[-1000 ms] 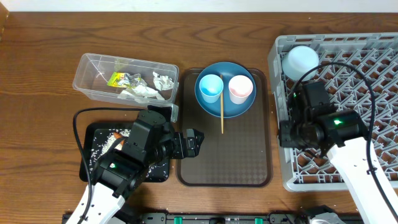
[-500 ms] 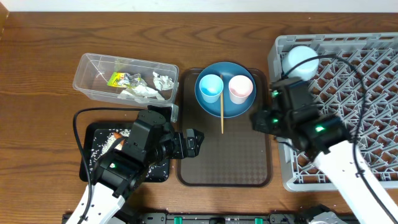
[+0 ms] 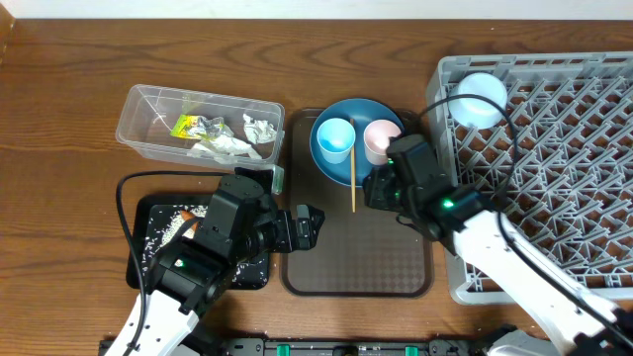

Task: Sort waste into correct bins and load items into the dishwasher rack
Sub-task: 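Move the right gripper back over the remaining chopstick on the bowl, then grasp the second chopstick with the right gripper and lift it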

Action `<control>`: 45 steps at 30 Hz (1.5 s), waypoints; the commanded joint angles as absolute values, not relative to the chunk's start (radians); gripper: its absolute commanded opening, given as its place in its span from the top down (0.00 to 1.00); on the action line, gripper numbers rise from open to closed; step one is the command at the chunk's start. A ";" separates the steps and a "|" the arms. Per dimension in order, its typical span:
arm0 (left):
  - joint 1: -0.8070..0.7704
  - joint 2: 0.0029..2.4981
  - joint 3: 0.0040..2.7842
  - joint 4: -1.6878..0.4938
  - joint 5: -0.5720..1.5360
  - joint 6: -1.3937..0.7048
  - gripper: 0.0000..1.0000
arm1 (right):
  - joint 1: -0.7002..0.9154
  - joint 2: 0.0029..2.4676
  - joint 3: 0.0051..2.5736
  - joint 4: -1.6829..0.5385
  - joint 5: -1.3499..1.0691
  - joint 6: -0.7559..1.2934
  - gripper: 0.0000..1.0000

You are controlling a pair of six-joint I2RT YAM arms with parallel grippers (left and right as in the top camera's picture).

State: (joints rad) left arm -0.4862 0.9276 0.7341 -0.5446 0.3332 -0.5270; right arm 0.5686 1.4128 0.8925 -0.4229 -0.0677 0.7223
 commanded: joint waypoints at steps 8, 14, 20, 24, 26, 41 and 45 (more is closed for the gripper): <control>-0.482 0.927 0.737 -0.545 0.327 -0.525 0.00 | 0.620 1.539 0.884 -0.313 -0.060 0.728 0.59; -0.482 0.927 0.737 -0.545 0.327 -0.525 0.00 | 0.627 1.560 0.884 -0.302 -0.055 0.728 0.59; -0.482 0.927 0.737 -0.545 0.327 -0.525 0.00 | 0.645 1.589 0.884 -0.279 -0.052 0.728 0.60; -0.482 0.927 0.737 -0.545 0.327 -0.525 0.00 | 0.653 1.619 0.884 -0.265 -0.052 0.728 0.65; -0.482 0.927 0.737 -0.545 0.327 -0.525 0.00 | 0.652 1.624 0.884 -0.265 -0.049 0.728 0.65; -0.482 0.927 0.737 -0.545 0.327 -0.525 0.00 | 0.652 1.625 0.884 -0.266 -0.049 0.701 0.88; -0.482 0.927 0.737 -0.545 0.327 -0.525 0.00 | 0.652 1.625 0.884 -0.277 -0.058 0.701 0.92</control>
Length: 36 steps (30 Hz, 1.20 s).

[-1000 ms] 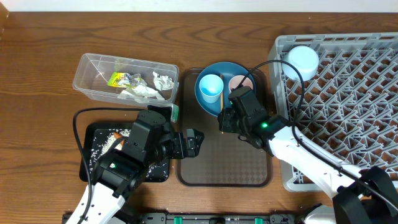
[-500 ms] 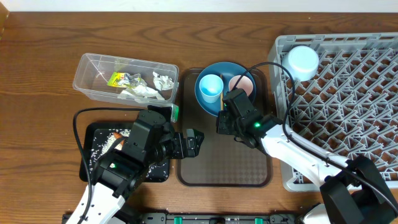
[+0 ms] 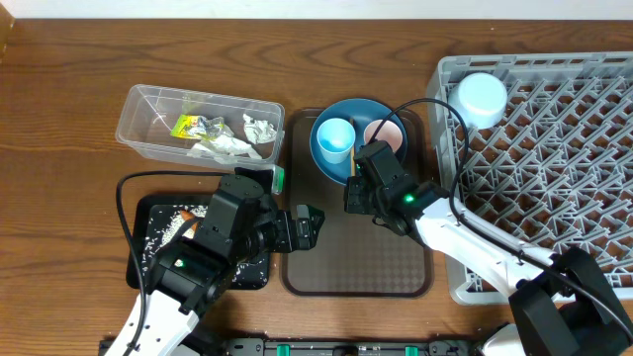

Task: Sort waste into correct bins and load items into the dishwasher rack
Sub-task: 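Grasp the second chopstick with the right gripper and lift it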

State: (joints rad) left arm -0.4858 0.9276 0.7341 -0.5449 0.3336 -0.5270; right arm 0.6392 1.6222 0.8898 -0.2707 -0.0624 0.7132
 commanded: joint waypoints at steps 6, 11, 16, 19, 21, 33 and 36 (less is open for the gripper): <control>-0.482 0.927 0.737 -0.545 0.327 -0.525 0.00 | 0.648 1.607 0.884 -0.300 -0.061 0.702 0.99; -0.482 0.927 0.737 -0.545 0.327 -0.525 0.00 | 0.648 1.560 0.884 -0.326 -0.061 0.702 0.99; -0.482 0.927 0.737 -0.545 0.327 -0.525 0.00 | 0.641 1.459 0.885 -0.357 -0.060 0.701 0.99; -0.482 0.927 0.737 -0.545 0.327 -0.525 0.00 | 0.641 1.388 0.885 -0.379 -0.059 0.701 0.99; -0.482 0.927 0.737 -0.545 0.327 -0.525 0.00 | 0.641 1.340 0.885 -0.398 -0.055 0.701 0.99; -0.482 0.927 0.737 -0.545 0.327 -0.525 0.00 | 0.551 1.076 0.885 -0.698 0.014 0.509 0.99; -0.482 0.927 0.737 -0.545 0.327 -0.525 0.00 | 0.512 1.016 0.885 -0.802 0.015 0.415 0.99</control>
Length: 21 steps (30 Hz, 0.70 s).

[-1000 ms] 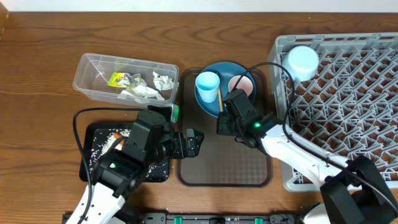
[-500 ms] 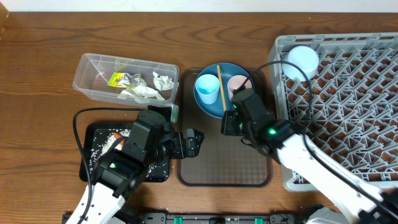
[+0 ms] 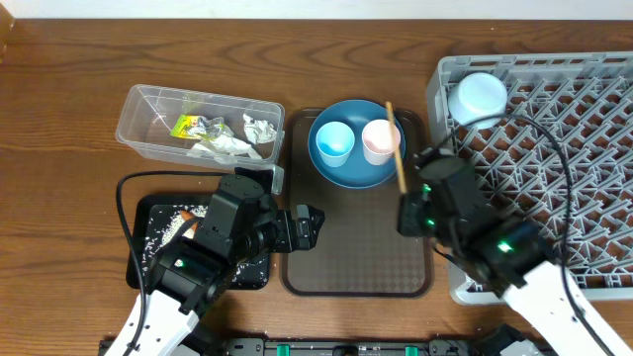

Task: Sort waste into correct bins and load items into the dishwasher rack
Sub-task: 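Grasp the second chopstick with the right gripper and lift it, then carry the chopstick into the rack and release it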

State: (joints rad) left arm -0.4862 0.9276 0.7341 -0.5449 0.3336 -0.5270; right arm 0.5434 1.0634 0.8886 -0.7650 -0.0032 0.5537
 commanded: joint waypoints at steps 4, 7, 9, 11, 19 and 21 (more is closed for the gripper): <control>-0.482 0.927 0.737 -0.545 0.327 -0.525 0.00 | 0.444 0.952 0.885 -0.912 0.015 0.258 0.99; -0.482 0.927 0.737 -0.545 0.327 -0.525 0.00 | 0.395 0.933 0.885 -0.974 0.032 0.199 0.99; -0.482 0.927 0.737 -0.545 0.327 -0.525 0.00 | 0.366 0.932 0.884 -1.008 0.039 0.173 0.99; -0.482 0.927 0.737 -0.545 0.327 -0.525 0.00 | 0.344 0.939 0.884 -1.036 0.056 0.137 0.99; -0.482 0.927 0.737 -0.545 0.327 -0.525 0.00 | 0.289 0.969 0.884 -1.092 0.188 0.122 0.99; -0.482 0.927 0.737 -0.545 0.327 -0.525 0.00 | 0.279 0.969 0.884 -1.087 0.192 0.122 0.99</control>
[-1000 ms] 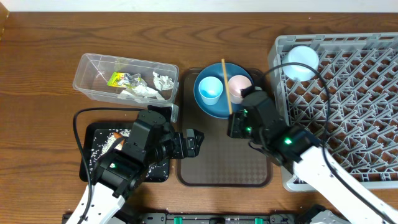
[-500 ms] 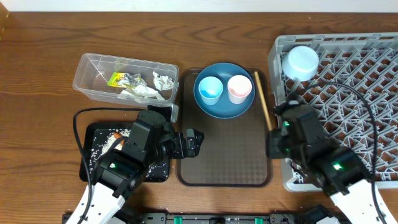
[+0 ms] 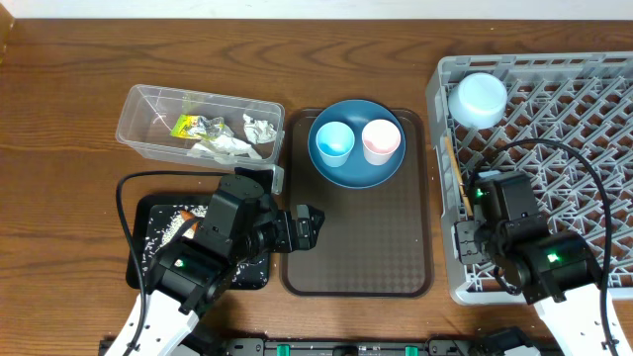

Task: Sort waste into correct bins and load items into the dishwasher rack
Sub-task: 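Carry the chopstick into the rack and release it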

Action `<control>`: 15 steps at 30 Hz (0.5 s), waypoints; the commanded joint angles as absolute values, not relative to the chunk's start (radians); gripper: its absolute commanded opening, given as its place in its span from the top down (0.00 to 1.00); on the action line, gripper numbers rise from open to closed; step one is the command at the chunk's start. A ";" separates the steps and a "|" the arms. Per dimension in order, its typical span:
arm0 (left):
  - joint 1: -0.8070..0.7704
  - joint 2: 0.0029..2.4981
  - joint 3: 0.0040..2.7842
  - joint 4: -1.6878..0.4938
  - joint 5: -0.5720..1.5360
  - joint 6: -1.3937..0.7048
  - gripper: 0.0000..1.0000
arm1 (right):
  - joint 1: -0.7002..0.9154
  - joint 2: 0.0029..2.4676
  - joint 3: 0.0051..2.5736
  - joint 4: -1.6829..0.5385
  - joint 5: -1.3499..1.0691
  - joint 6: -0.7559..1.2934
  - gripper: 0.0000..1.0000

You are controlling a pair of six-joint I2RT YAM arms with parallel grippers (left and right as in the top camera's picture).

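A wooden chopstick [image 3: 455, 173] slants over the left edge of the grey dishwasher rack [image 3: 574, 129], and my right gripper [image 3: 468, 210] is shut on its lower end. On the brown tray [image 3: 356, 257] sits a blue plate [image 3: 356, 173] holding a blue cup [image 3: 334, 143] and a pink cup [image 3: 381, 140]. A white bowl [image 3: 479, 99] lies in the rack's far left corner. My left gripper [image 3: 309, 226] hovers open at the tray's left edge, holding nothing.
A clear bin [image 3: 198, 124] with wrappers and crumpled paper stands at the back left. A black tray [image 3: 158, 227] speckled with white crumbs lies under the left arm. Cables loop around both arms.
My right gripper has moved right with the chopstick, from beside the pink cup over the tray to the rack's left edge. The left arm has not moved.
The chopstick first lay across the blue plate between the two cups, with my right gripper beside the pink cup. Then the gripper was down at the chopstick's near end. Later it held the chopstick up right of the plate, and now over the rack's edge.
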State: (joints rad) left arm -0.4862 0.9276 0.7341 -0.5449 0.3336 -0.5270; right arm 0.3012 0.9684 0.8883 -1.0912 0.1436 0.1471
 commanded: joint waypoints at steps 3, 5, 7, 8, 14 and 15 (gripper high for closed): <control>-0.482 0.927 0.737 -0.545 0.327 -0.525 0.00 | 0.266 0.969 0.884 -1.084 0.210 0.123 0.99; -0.482 0.927 0.737 -0.545 0.327 -0.525 0.00 | 0.260 0.969 0.884 -1.085 0.210 0.126 0.99; -0.482 0.927 0.737 -0.545 0.327 -0.525 0.00 | 0.255 0.969 0.884 -1.085 0.213 0.126 0.99; -0.482 0.927 0.737 -0.545 0.327 -0.525 0.00 | 0.252 0.969 0.884 -1.085 0.215 0.126 0.99; -0.482 0.927 0.737 -0.545 0.327 -0.525 0.00 | 0.242 0.969 0.881 -1.084 0.218 0.126 0.99; -0.482 0.927 0.737 -0.545 0.327 -0.525 0.00 | 0.242 0.971 0.880 -1.083 0.218 0.126 0.99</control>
State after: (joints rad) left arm -0.4862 0.9276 0.7341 -0.5449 0.3332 -0.5270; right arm 0.2611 0.9688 0.8883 -1.0870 0.1997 0.1398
